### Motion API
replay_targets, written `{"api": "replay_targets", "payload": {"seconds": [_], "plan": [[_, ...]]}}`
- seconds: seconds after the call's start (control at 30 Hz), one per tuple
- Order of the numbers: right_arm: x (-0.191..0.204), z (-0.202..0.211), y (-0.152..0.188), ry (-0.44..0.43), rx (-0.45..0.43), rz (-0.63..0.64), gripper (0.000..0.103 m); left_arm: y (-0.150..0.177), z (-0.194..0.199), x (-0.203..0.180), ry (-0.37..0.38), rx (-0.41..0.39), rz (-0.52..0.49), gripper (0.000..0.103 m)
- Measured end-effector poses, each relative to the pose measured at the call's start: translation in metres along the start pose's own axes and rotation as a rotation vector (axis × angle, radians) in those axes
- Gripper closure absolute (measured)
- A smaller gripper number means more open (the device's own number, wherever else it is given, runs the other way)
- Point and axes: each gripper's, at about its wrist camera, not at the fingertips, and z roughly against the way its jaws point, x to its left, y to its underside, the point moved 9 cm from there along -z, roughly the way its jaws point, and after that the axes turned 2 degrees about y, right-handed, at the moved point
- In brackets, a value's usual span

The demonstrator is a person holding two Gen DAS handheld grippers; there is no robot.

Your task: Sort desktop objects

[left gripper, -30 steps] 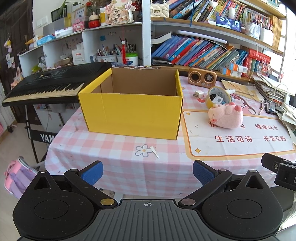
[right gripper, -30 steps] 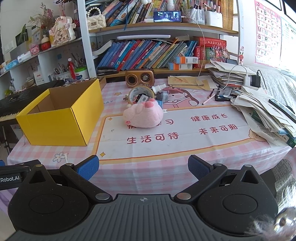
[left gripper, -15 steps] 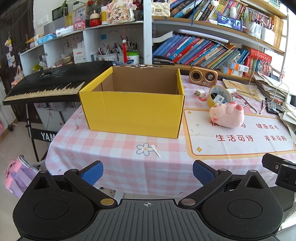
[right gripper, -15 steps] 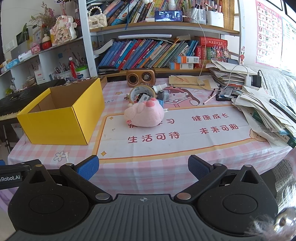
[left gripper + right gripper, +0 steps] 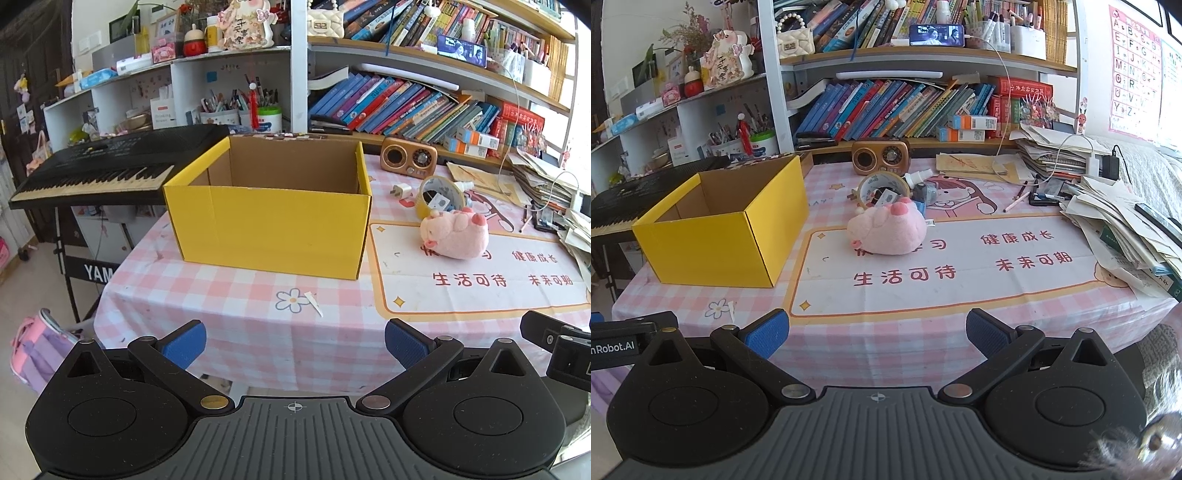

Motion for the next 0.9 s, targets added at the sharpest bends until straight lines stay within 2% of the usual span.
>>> {"api": "replay_targets", "payload": {"seconds": [0.9], "plan": [[-0.01, 0.0, -0.002, 0.017, 0.02, -0.007, 0.0, -0.001, -0.005, -0.014, 0.021, 0.017, -0.015, 0.0]]}}
